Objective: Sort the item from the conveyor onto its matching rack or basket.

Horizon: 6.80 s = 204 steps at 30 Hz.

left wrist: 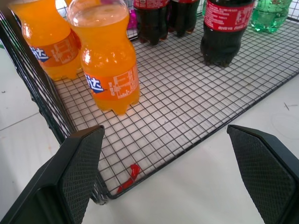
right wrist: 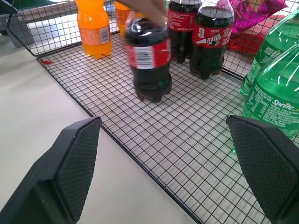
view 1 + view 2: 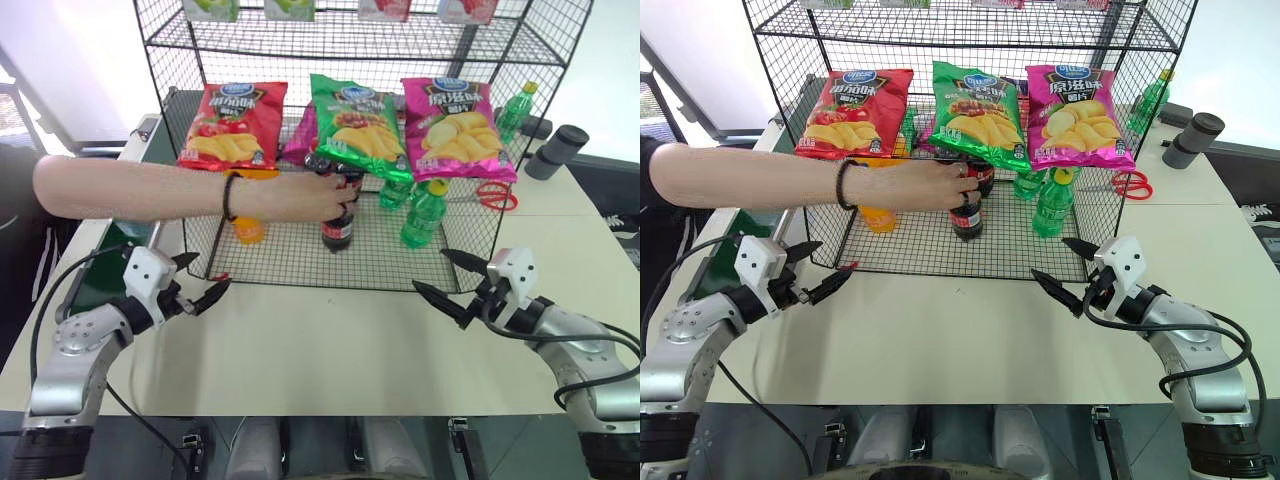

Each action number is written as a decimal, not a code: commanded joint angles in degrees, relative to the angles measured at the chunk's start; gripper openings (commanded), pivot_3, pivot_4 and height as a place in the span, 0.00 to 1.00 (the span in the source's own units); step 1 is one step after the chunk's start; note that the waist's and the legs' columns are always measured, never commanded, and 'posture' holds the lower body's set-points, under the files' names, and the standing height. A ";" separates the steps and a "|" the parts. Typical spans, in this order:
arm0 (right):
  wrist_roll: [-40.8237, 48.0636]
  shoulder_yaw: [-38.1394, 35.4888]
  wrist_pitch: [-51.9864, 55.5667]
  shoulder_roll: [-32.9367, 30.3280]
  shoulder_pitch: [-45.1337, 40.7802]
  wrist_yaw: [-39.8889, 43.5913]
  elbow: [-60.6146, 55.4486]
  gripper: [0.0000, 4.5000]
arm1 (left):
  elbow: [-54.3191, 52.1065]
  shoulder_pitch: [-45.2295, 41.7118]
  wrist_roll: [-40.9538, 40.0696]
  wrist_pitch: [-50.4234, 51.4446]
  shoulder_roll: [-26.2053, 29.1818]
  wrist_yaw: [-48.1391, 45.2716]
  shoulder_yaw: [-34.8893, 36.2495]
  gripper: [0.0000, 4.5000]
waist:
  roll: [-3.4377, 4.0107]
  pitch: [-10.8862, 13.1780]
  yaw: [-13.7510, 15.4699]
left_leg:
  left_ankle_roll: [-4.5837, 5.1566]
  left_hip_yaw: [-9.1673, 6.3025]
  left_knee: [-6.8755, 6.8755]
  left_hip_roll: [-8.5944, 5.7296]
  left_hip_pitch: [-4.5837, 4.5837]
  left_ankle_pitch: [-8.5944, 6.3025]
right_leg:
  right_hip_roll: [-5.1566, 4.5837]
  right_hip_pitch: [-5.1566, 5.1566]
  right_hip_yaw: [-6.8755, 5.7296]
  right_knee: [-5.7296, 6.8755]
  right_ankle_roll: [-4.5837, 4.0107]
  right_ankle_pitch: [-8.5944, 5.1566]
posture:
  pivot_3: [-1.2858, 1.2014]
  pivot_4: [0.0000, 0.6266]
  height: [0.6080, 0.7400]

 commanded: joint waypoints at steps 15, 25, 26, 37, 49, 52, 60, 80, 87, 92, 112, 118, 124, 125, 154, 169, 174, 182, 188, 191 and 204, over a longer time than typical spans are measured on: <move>-0.18 0.55 -1.26 0.73 -3.76 0.80 1.31 0.99 | -3.78 0.53 -1.53 2.07 -0.96 1.93 1.62 1.00 | 0.00 0.00 0.01 | 0.00 0.00 0.01 0.00 0.00 0.00 | 0.00 0.00 0.00 0.01 0.00 0.00 | 0.52 0.24 1.00; -0.84 0.52 -2.27 1.35 -4.67 0.85 2.26 0.99 | -3.01 -1.41 -2.76 2.59 -1.32 2.62 2.16 1.00 | 0.00 0.00 0.02 | 0.00 -0.01 0.01 0.00 0.00 0.00 | 0.00 0.00 0.00 0.01 0.00 0.00 | 0.52 0.24 1.00; -0.89 0.55 -2.31 1.37 -4.73 0.77 2.27 0.99 | -3.11 -1.75 -3.58 3.25 -1.53 2.89 2.76 1.00 | 0.00 0.00 0.02 | 0.00 -0.01 0.01 0.00 0.00 0.00 | 0.00 0.00 -0.01 0.01 0.00 0.00 | 0.52 0.24 1.00; -1.20 1.92 -1.77 1.95 -6.49 0.53 2.47 0.99 | -5.31 -2.09 -9.87 6.56 -2.55 7.22 11.30 1.00 | 0.00 0.00 -0.02 | 0.00 -0.01 0.02 0.00 0.00 0.00 | 0.00 0.00 0.00 0.04 0.00 0.00 | 0.52 0.24 1.00; -0.77 6.46 0.81 4.30 -8.61 0.41 -0.23 0.99 | -5.32 0.97 -12.81 5.43 -6.82 15.46 20.40 1.00 | -0.03 -0.02 0.02 | 0.00 -0.02 0.04 0.00 0.01 0.00 | -0.04 0.00 -0.01 0.06 0.00 0.00 | 0.52 0.24 1.00; -0.91 7.11 1.23 4.83 -8.80 0.03 -0.87 0.99 | -2.68 -0.57 -10.40 3.85 -7.42 19.33 21.76 1.00 | -0.06 -0.04 0.03 | 0.00 -0.03 0.04 0.00 0.01 0.00 | -0.04 0.01 -0.02 0.06 0.00 0.00 | 0.52 0.24 1.00; -1.00 8.09 1.45 6.06 -9.01 -0.87 -1.63 0.99 | 3.13 -5.07 -5.46 3.55 -7.98 28.14 20.91 1.00 | -0.08 -0.05 0.04 | 0.00 -0.03 0.05 -0.01 0.01 0.00 | -0.02 0.01 -0.03 0.07 0.00 0.00 | 0.52 0.24 1.00; -0.56 14.19 2.18 9.09 -11.32 0.59 -5.03 0.99 | 13.70 -9.34 3.81 -7.67 -7.52 25.41 14.46 1.00 | -0.11 -0.07 0.01 | -0.01 -0.03 0.04 -0.01 0.00 0.00 | -0.09 -0.01 -0.05 0.09 0.00 0.01 | 0.52 0.24 1.00; 0.46 15.58 1.58 9.88 -10.65 2.11 -6.31 0.99 | 16.86 -11.01 6.40 -10.95 -7.60 26.21 13.59 1.00 | -0.12 -0.07 -0.11 | -0.01 -0.04 0.04 -0.01 -0.01 0.00 | -0.12 -0.03 -0.07 0.08 0.01 0.01 | 0.52 0.24 1.00; -0.85 16.29 0.00 10.33 -9.43 2.63 -5.40 0.99 | 17.42 -11.24 6.37 -11.57 -7.95 26.43 13.74 1.00 | -0.12 -0.07 -0.05 | -0.01 -0.04 0.04 -0.01 -0.01 0.00 | -0.12 -0.02 -0.07 0.09 0.01 0.01 | 0.52 0.24 1.00; -2.40 17.34 -0.94 12.42 -10.90 2.45 -2.67 0.99 | 21.62 -12.13 4.17 -14.44 -10.22 29.21 15.85 1.00 | -0.13 -0.08 -0.03 | -0.01 -0.04 0.04 -0.02 -0.01 0.00 | -0.14 -0.02 -0.09 0.09 0.01 0.01 | 0.52 0.24 1.00; -2.56 17.44 -0.65 12.74 -11.01 2.19 -2.96 0.99 | 23.46 -12.80 2.56 -16.34 -10.82 29.00 16.53 1.00 | -0.13 -0.08 -0.03 | -0.01 -0.05 0.04 -0.01 -0.01 0.00 | -0.15 -0.02 -0.09 0.09 0.01 0.01 | 0.52 0.24 1.00; -2.51 17.68 -0.39 12.74 -11.12 2.05 -3.16 0.99 | 24.58 -12.99 2.32 -17.38 -10.70 28.89 16.63 1.00 | -0.13 -0.08 -0.08 | -0.01 -0.05 0.04 -0.01 -0.01 0.00 | -0.14 -0.03 -0.10 0.09 0.01 0.01 | 0.52 0.24 1.00; -2.51 17.73 -0.36 12.74 -11.17 2.05 -3.17 0.99 | 24.76 -13.01 2.28 -17.55 -10.67 28.91 16.64 1.00 | -0.13 -0.08 -0.07 | -0.01 -0.05 0.04 -0.01 -0.01 0.00 | -0.15 -0.03 -0.10 0.09 0.01 0.01 | 0.52 0.24 1.00; -0.37 17.14 2.42 11.44 -12.00 2.60 -4.02 1.00 | -1.27 -9.58 -16.15 3.30 0.17 12.66 14.91 0.64 | -0.46 0.02 -0.03 | -0.05 -0.14 0.02 -0.01 -0.13 -0.02 | -0.27 -0.09 -0.13 -0.02 -0.03 0.00 | 0.52 0.24 1.00; 6.28 16.69 11.09 12.52 -15.65 0.87 -9.34 1.00 | -6.91 -15.44 -6.20 3.79 -5.13 -5.52 -17.66 0.64 | -0.28 0.06 0.08 | -0.04 -0.09 -0.10 -0.07 -0.13 0.00 | -0.27 -0.10 -0.09 -0.14 -0.07 -0.02 | 0.52 0.24 1.00; 7.65 15.88 12.91 12.90 -14.65 -0.85 -11.14 1.00 | -2.87 -20.69 -1.90 -0.70 -9.46 -10.07 -23.54 0.64 | -0.28 0.06 -0.08 | 0.02 -0.07 -0.05 -0.11 -0.22 -0.02 | -0.21 -0.11 -0.10 -0.17 -0.03 0.00 | 0.52 0.24 1.00; 8.36 15.51 13.61 12.88 -13.54 -2.69 -12.54 1.00 | 0.75 -24.36 1.12 -3.64 -12.51 -13.92 -26.32 0.64 | -0.27 0.06 0.04 | 0.05 -0.09 0.03 0.02 -0.16 -0.02 | 0.21 -0.13 -0.07 -0.03 -0.01 0.00 | 0.52 0.24 1.00; 9.49 15.52 13.96 12.85 -12.72 -3.00 -13.01 0.67 | 1.19 -24.82 1.89 -3.88 -13.25 -14.56 -26.20 0.64 | -0.28 0.06 0.03 | 0.06 -0.06 0.07 -0.01 -0.17 -0.02 | 0.20 -0.11 -0.07 -0.06 0.01 0.00 | 0.52 0.24 1.00; 8.78 15.70 13.01 12.98 -12.75 -3.08 -12.72 0.67 | 0.95 -24.43 1.70 -2.27 -13.10 -14.62 -26.32 0.64 | -0.28 0.06 -0.02 | 0.06 -0.07 0.07 0.01 -0.17 -0.02 | 0.23 -0.12 -0.07 -0.05 0.01 0.00 | 0.52 0.24 1.00; -5.67 13.37 -1.55 19.36 -16.57 -13.99 4.36 0.67 | 3.72 -13.46 5.58 -5.79 -10.71 -4.58 -17.35 1.00 | -0.26 0.07 0.10 | 0.05 -0.05 0.06 0.02 -0.13 -0.02 | 0.19 -0.13 -0.03 0.00 0.01 0.00 | 0.52 0.24 1.00</move>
